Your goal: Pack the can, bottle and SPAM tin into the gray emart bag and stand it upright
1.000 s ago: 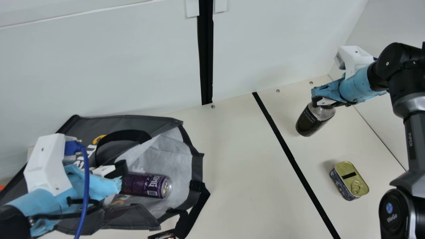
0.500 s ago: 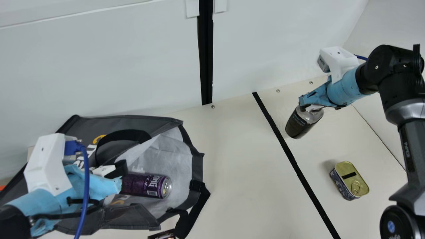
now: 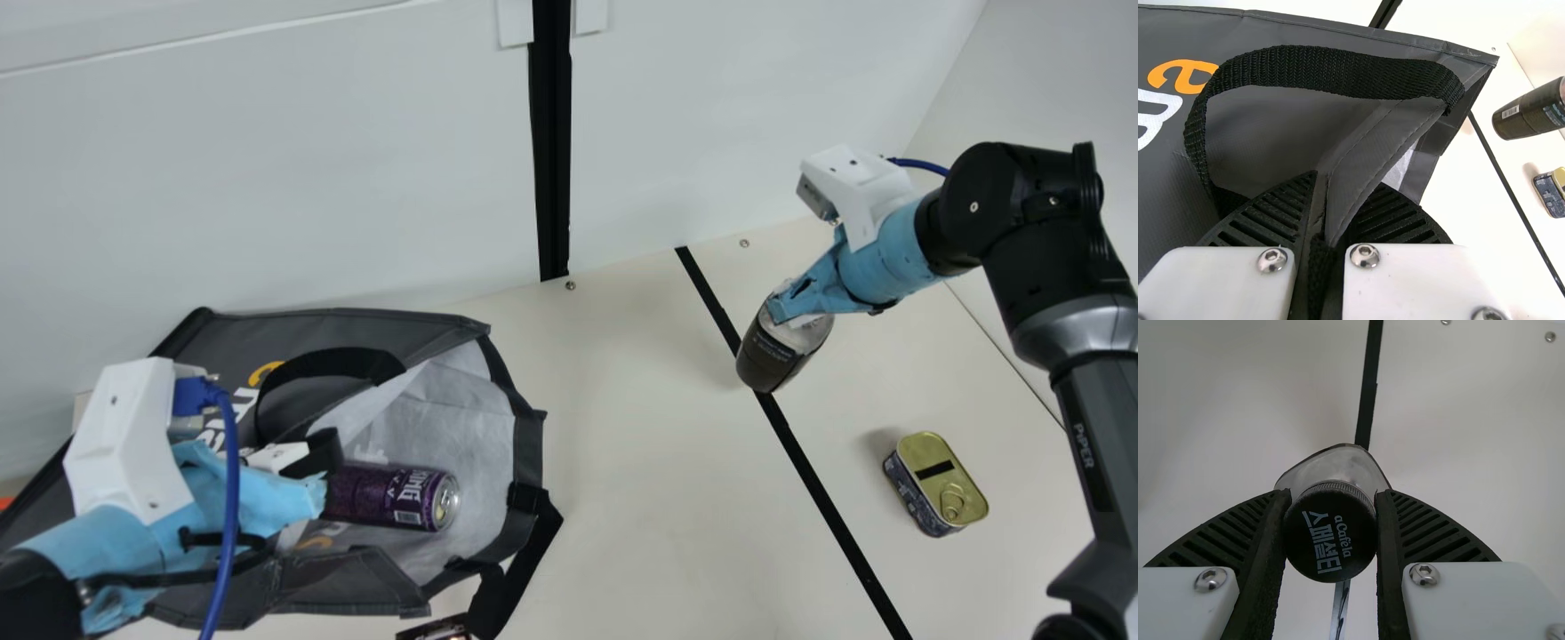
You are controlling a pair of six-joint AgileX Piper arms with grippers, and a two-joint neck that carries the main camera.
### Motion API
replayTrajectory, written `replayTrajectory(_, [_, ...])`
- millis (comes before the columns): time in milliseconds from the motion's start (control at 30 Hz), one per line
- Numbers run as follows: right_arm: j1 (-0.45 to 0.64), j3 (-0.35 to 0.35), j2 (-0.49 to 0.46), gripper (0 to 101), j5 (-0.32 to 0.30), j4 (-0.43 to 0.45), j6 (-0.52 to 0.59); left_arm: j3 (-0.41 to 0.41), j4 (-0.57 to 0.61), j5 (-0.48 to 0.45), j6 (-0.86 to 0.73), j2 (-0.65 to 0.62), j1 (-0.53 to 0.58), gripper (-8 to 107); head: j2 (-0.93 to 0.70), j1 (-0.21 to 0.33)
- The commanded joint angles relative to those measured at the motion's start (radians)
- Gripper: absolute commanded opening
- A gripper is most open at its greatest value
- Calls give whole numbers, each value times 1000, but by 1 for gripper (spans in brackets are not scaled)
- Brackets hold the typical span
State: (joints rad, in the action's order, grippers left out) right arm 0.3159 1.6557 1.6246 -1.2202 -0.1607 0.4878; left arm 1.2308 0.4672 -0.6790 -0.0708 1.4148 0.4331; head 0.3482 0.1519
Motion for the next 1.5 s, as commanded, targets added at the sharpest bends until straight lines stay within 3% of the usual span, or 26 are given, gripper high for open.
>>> replayTrajectory(0, [-12, -12, -10, 0, 0, -6, 15, 0, 0, 0, 0, 0, 0, -8, 1, 23])
replayTrajectory(1467, [-295, -357, -274, 0, 0, -105, 207, 0, 0, 0, 0, 0, 0, -8, 1, 23])
